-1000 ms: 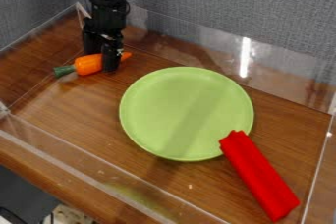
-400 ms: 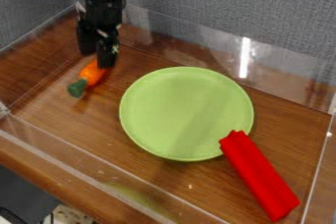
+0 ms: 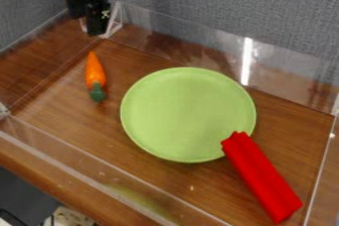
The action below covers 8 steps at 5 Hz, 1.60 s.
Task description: Move the carrot from the green plate to the table
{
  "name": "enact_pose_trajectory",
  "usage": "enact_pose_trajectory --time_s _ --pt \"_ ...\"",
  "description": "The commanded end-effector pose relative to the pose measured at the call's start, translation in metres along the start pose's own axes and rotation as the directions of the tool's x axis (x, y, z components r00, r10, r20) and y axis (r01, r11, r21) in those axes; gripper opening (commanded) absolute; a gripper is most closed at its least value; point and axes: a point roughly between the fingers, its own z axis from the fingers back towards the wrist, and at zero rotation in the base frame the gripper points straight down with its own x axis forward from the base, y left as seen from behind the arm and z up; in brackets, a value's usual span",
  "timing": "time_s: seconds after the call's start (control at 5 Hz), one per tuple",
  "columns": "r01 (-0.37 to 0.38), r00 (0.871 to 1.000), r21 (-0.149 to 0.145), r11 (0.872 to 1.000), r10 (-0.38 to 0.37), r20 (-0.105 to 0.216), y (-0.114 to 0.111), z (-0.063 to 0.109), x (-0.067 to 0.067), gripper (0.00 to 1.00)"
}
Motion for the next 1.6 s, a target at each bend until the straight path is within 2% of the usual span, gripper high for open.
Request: enact_pose_trajectory --time_s 0.0,0.2,0.6,1.0,1.2,1.4 --pt "0.022 0.995 0.065 0.998 -0.028 0.092 0.021 0.027 -0.003 1.00" --pt "-0.021 0.994 0.038 0.999 0.016 0.105 0.031 0.010 -0.002 1.00" --pt "-0.080 0.989 -0.004 0.997 0.080 0.123 0.044 -0.021 0.008 1.00" --pt "-0.055 0.985 -0.029 0.998 0.059 0.164 0.043 -0.044 0.010 1.00" --pt "0.046 0.980 -0.036 0.998 -0.038 0.193 0.034 -0.052 0.015 1.00" --pt "0.149 0.969 0.010 0.989 -0.148 0.199 0.015 -0.034 0.018 1.00"
